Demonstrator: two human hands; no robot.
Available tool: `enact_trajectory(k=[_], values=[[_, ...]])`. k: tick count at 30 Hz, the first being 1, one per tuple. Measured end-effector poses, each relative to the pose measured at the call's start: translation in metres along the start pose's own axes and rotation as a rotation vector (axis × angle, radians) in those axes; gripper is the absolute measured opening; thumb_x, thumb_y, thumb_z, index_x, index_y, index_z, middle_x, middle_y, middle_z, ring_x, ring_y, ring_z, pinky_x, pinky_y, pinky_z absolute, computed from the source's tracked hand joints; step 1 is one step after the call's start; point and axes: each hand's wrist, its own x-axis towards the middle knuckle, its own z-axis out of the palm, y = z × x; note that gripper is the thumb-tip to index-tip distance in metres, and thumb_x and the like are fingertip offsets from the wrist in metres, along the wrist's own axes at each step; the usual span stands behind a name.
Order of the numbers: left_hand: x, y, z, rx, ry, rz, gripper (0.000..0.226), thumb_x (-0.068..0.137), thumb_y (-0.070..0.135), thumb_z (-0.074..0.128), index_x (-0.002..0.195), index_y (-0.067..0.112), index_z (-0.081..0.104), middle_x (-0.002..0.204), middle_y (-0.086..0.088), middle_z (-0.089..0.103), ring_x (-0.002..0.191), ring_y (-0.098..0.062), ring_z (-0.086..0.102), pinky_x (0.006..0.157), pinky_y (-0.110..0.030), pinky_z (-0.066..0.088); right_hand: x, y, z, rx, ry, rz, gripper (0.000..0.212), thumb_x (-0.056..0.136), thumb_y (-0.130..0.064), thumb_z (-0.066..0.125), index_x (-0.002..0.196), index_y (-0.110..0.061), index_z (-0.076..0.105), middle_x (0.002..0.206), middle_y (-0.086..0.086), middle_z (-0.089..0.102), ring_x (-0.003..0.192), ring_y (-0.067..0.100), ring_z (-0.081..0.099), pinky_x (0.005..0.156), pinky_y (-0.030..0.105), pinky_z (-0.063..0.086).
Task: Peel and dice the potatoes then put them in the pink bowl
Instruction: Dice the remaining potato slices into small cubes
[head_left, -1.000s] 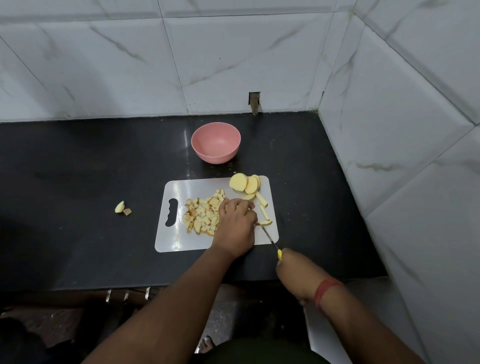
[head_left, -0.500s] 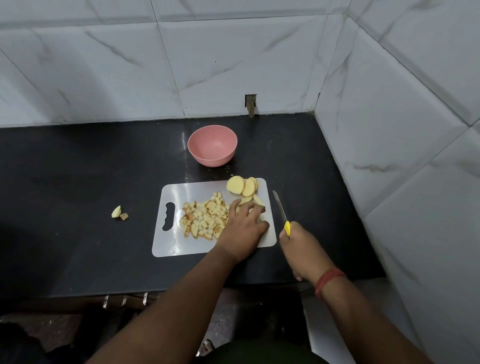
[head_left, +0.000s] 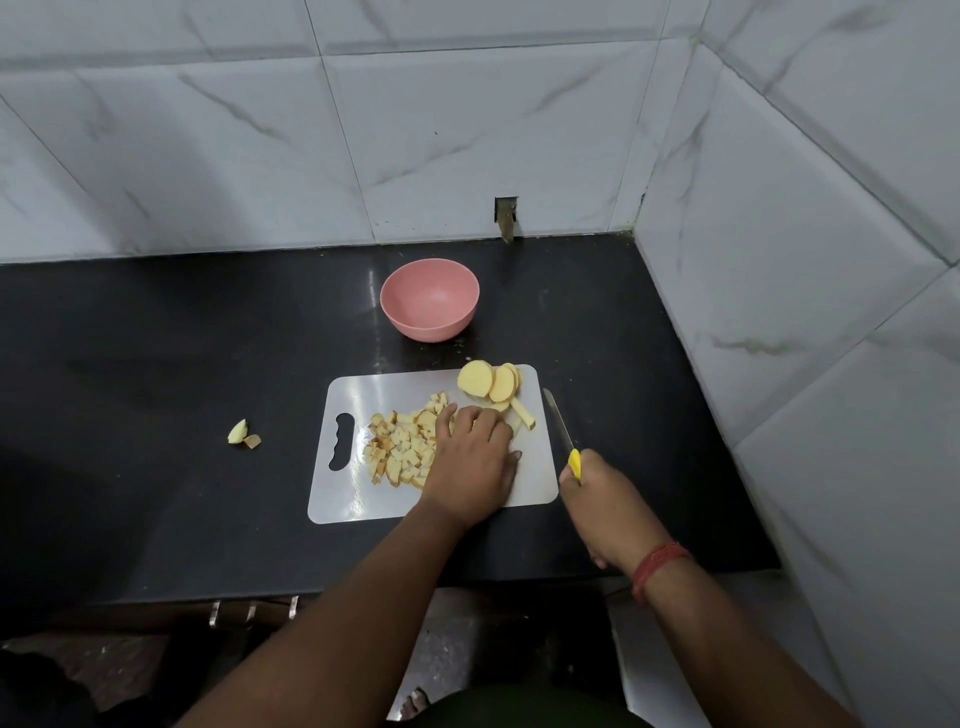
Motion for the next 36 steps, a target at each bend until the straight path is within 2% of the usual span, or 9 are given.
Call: enact_trajectory(k=[5,9,12,16,19,25,28,33,36], values=[[0.017,0.007,-0.007,0.075,-0.114,-0.104,0.033,0.098,0.043,0.046,0.109,0.021,0.068,0.127,-0.004,0.052,0.123,-0.027,0.041,0.115,-0.058,0.023,0.003,0.000,0.001,-0.013,-0.009,0.003,0.017,0.101,-0.029,0.035,0.097,-0.016,0.045,0.084,0.008,0.055,0.055,0.019,0.052,0.039,0.023,0.043],[0.024,0.011,-0.012,0.091,-0.139,-0.040,0.029,0.094,0.032,0.048,0.110,0.021,0.070,0.130,-0.005,0.050,0.124,-0.028,0.038,0.115,-0.057,0.018,0.007,0.001,0.001,-0.030,0.000,-0.001,0.018,0.101,-0.030,0.034,0.097,-0.016,0.045,0.083,0.007,0.055,0.052,0.019,0.052,0.040,0.023,0.043],[0.023,0.013,-0.013,0.094,-0.159,0.026,0.031,0.092,0.034,0.053,0.115,0.021,0.070,0.133,-0.006,0.052,0.126,-0.029,0.040,0.115,-0.058,0.019,0.009,0.003,0.001,-0.030,-0.002,0.014,0.018,0.101,-0.029,0.034,0.101,-0.015,0.045,0.085,0.007,0.054,0.054,0.019,0.052,0.039,0.022,0.041],[0.025,0.012,-0.010,0.104,-0.171,0.083,0.028,0.095,0.035,0.052,0.114,0.023,0.070,0.120,-0.001,0.060,0.117,-0.026,0.048,0.114,-0.058,0.022,0.011,0.007,0.006,-0.060,-0.024,0.054,0.016,0.100,-0.023,0.033,0.093,-0.013,0.043,0.085,0.010,0.055,0.052,0.024,0.053,0.040,0.026,0.041],[0.028,0.013,-0.006,0.091,-0.183,0.106,0.023,0.098,0.030,0.052,0.110,0.024,0.070,0.109,0.003,0.063,0.110,-0.024,0.053,0.114,-0.058,0.021,0.012,0.010,0.016,-0.139,-0.026,0.097,0.017,0.100,-0.018,0.032,0.093,-0.010,0.045,0.088,0.009,0.057,0.067,0.025,0.058,0.057,0.034,0.051],[0.032,0.012,-0.002,0.039,-0.179,0.067,0.020,0.098,0.031,0.054,0.104,0.027,0.072,0.103,0.005,0.066,0.107,-0.021,0.055,0.114,-0.056,0.021,0.015,0.010,0.028,-0.247,-0.083,0.120,0.020,0.098,-0.015,0.037,0.111,-0.005,0.048,0.112,0.017,0.062,0.097,0.033,0.063,0.075,0.036,0.052],[0.033,0.011,0.000,0.014,-0.163,0.060,0.020,0.097,0.032,0.055,0.099,0.027,0.074,0.099,0.006,0.066,0.103,-0.021,0.057,0.114,-0.056,0.022,0.017,0.009,0.029,-0.261,-0.105,0.143,0.017,0.097,-0.014,0.037,0.109,-0.006,0.046,0.111,0.017,0.061,0.093,0.033,0.064,0.072,0.037,0.055],[0.032,0.010,0.001,0.001,-0.155,0.056,0.023,0.098,0.034,0.053,0.102,0.027,0.075,0.101,0.006,0.067,0.104,-0.019,0.056,0.114,-0.054,0.022,0.024,0.012,0.034,-0.306,-0.141,0.133,0.027,0.097,-0.009,0.037,0.122,-0.003,0.045,0.116,0.018,0.059,0.103,0.032,0.061,0.075,0.030,0.045],[0.031,0.011,0.000,-0.010,-0.148,0.053,0.025,0.099,0.036,0.051,0.102,0.026,0.074,0.102,0.006,0.066,0.105,-0.019,0.055,0.114,-0.053,0.022,0.020,0.017,0.034,-0.320,-0.192,0.097,0.030,0.098,-0.010,0.036,0.126,0.000,0.044,0.120,0.020,0.057,0.109,0.034,0.058,0.079,0.031,0.042]])
